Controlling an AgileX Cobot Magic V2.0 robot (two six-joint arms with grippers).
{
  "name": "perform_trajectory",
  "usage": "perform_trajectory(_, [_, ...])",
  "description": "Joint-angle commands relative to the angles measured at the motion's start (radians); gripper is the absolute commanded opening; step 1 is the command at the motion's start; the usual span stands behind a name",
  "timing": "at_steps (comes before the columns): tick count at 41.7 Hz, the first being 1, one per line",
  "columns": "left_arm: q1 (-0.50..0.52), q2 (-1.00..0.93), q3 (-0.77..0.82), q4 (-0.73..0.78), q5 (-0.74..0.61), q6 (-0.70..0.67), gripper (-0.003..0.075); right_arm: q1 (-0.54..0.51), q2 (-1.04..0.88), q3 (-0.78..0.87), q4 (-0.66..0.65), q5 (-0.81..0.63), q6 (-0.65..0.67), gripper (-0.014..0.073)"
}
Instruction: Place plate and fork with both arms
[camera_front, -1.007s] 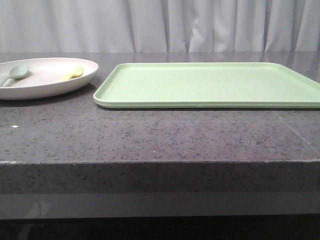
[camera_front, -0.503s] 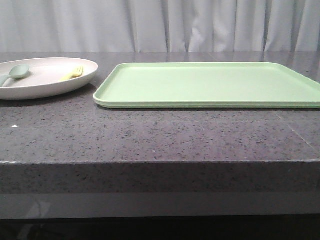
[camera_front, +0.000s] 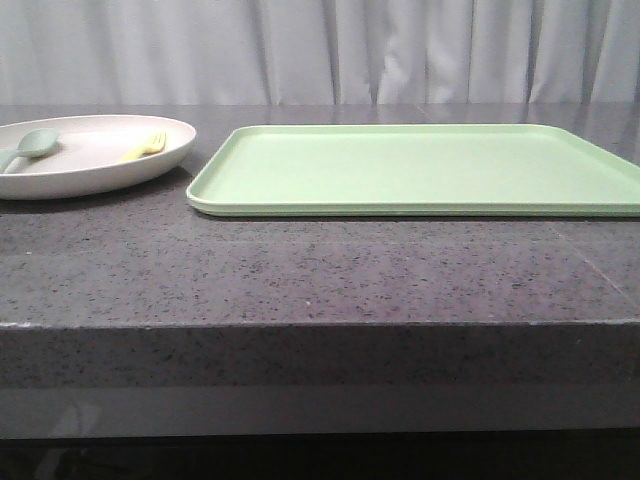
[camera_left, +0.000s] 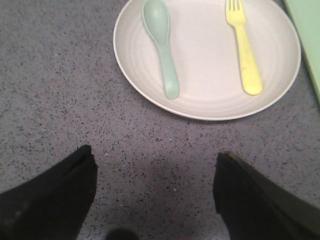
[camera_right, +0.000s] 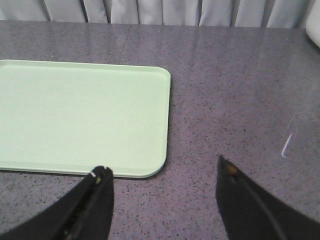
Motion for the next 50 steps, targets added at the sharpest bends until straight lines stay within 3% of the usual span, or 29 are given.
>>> perform_trajectory(1, [0.002, 0.066, -0.063, 0.0, -0.043, -0.009, 0.0473, -0.005, 0.013, -0.036, -0.015, -0.068, -0.002, 0.0471])
perform_trajectory(10, [0.106, 0.236, -0.166, -0.092, -0.041, 0.03, 0.0472, -0.005, 0.013, -0.036, -0.015, -0.068, -0.002, 0.0471])
perform_trajectory(21, [0.257, 0.425, -0.268, -0.487, -0.018, 0.318, 0.0472, -0.005, 0.013, -0.036, -0.015, -0.068, -0.002, 0.0471])
perform_trajectory(32, [0.279, 0.597, -0.395, -0.515, 0.053, 0.339, 0.0463, -0.005, 0.013, -0.036, -0.015, -0.068, -0.002, 0.0471])
perform_trajectory(50, [0.279, 0.791, -0.567, -0.59, 0.113, 0.365, 0.0349, -0.005, 0.013, -0.036, -0.015, -0.068, -0.002, 0.0471])
